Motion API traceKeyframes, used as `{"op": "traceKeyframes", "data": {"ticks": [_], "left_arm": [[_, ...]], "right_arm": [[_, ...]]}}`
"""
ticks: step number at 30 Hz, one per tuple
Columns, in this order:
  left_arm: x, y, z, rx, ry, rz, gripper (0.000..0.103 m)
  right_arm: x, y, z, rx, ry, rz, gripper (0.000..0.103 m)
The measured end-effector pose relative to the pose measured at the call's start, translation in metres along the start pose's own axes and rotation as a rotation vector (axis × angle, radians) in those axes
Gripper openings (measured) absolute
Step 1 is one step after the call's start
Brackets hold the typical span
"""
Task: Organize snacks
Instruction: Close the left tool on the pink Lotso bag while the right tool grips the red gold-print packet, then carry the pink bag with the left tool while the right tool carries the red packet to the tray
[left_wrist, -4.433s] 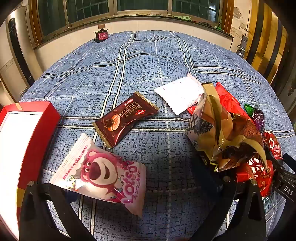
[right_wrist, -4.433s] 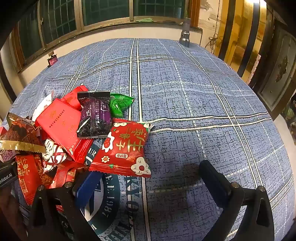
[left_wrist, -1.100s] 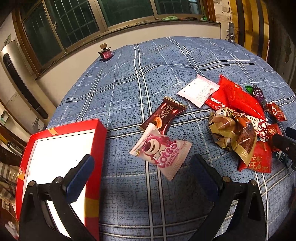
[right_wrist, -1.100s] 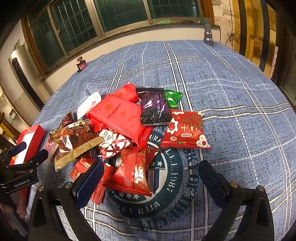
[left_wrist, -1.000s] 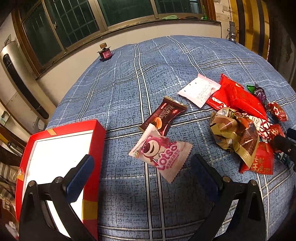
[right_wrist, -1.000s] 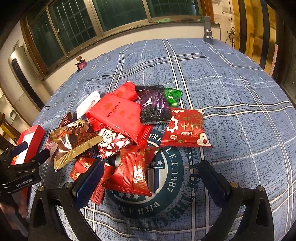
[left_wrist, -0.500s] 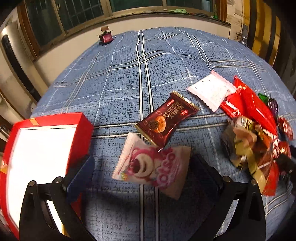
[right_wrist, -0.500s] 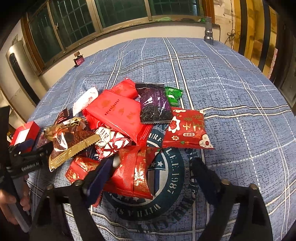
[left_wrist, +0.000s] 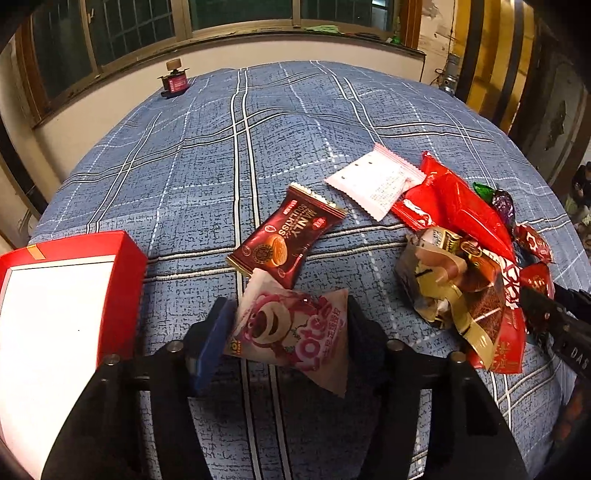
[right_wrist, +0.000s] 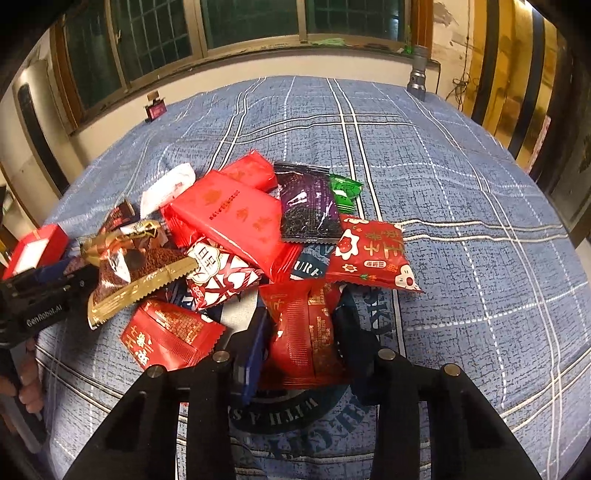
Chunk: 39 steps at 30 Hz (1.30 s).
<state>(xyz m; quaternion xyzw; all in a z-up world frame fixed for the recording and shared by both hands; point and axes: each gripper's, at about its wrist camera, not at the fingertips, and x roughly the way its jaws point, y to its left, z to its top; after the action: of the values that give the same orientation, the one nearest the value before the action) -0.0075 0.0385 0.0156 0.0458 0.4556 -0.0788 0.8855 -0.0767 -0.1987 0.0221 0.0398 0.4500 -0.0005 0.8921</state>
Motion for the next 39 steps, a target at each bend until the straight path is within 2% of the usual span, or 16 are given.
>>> {"op": "traceKeyframes", "data": {"ticks": [6,8,10,17,25,39], "left_arm": [[-0.010,-0.012,-0.011,0.020,0.000,-0.002,0.050],[-0.015,-0.017,-0.016,0.049,-0.010,0.009,0.041],[-0.022,-0.025,-0.024,0.075,-0.015,0.040,0.040],[-0.043,-0.032,-0.047,0.079,-0.049,0.112,0.038],[-0.082,-0.028,-0.055,0.072,-0.159,0.183,0.038],[-0.115,-0.019,-0.059,0.052,-0.230,0.204,0.038]], "right_arm": [[-0.004,-0.011,-0.004,0.054,-0.011,0.060,0.037],[-0.006,-0.009,-0.006,0.049,-0.012,0.067,0.036],[-0.009,-0.009,-0.010,0.048,-0.014,0.080,0.036],[-0.019,-0.011,-0.021,0.054,-0.024,0.117,0.036],[-0.033,-0.008,-0.025,0.057,-0.058,0.142,0.035],[-0.054,0.012,-0.027,0.027,-0.079,0.145,0.035]]}}
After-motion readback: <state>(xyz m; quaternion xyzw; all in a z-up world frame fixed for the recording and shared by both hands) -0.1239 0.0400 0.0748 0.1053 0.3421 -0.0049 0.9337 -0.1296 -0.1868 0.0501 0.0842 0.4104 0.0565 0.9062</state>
